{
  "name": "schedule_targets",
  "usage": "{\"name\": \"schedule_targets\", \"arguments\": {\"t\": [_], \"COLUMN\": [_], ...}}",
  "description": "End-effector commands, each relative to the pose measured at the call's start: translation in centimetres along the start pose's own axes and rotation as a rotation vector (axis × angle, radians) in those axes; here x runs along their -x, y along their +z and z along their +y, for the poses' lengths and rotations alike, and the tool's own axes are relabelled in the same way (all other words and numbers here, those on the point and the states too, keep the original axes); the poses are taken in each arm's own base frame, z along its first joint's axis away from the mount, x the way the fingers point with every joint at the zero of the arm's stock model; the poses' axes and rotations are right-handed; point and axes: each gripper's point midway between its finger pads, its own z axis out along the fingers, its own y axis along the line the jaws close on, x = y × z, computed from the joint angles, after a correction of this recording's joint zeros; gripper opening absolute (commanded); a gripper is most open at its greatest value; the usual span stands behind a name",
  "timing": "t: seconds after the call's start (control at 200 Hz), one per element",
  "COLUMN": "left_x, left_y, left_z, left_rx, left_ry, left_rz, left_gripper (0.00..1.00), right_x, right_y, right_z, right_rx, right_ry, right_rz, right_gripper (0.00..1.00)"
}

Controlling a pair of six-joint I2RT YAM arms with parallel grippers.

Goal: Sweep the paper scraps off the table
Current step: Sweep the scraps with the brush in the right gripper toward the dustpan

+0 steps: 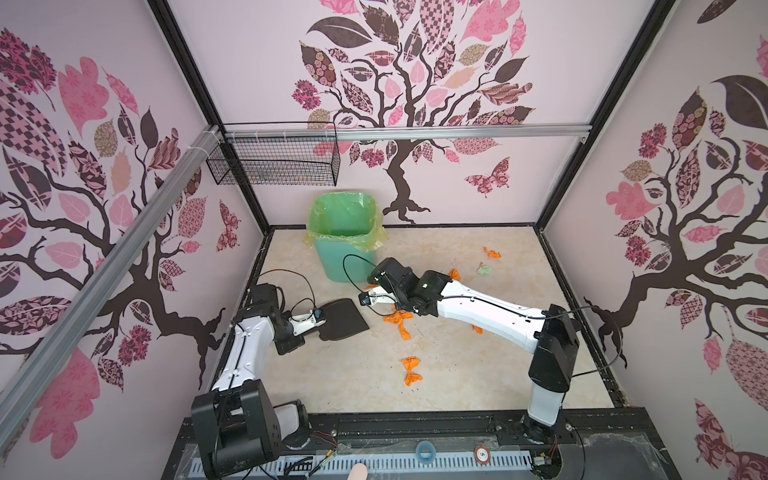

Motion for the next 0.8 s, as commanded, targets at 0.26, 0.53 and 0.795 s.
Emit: {"name": "schedule_targets", "arguments": {"t": [0.26, 0.53, 0.795], "left_x": [0.0, 0.3, 0.6], "left_y": [0.6, 0.2, -0.1], "left_z": [-0.6, -0.3, -0.7], "left_rx": [-0.018, -0.015, -0.022], "left_ry": [0.004, 0.007, -0.003], "left_rz": [-0.021, -0.027, -0.044], "left_gripper": [0.0, 0.0, 0.0], "right_x": [1.8, -0.9, -3.0], "right_y": [1.1, -3.9, -10.6], "right_z": [2.6, 7.3, 6.9], "right_rx": [0.057, 0.096, -0.001], "right_ry": [-0.05, -0.105, -0.061], "right_rz": [-0.025, 0.003, 0.059], "right_gripper": [0.0, 0.0, 0.0]}}
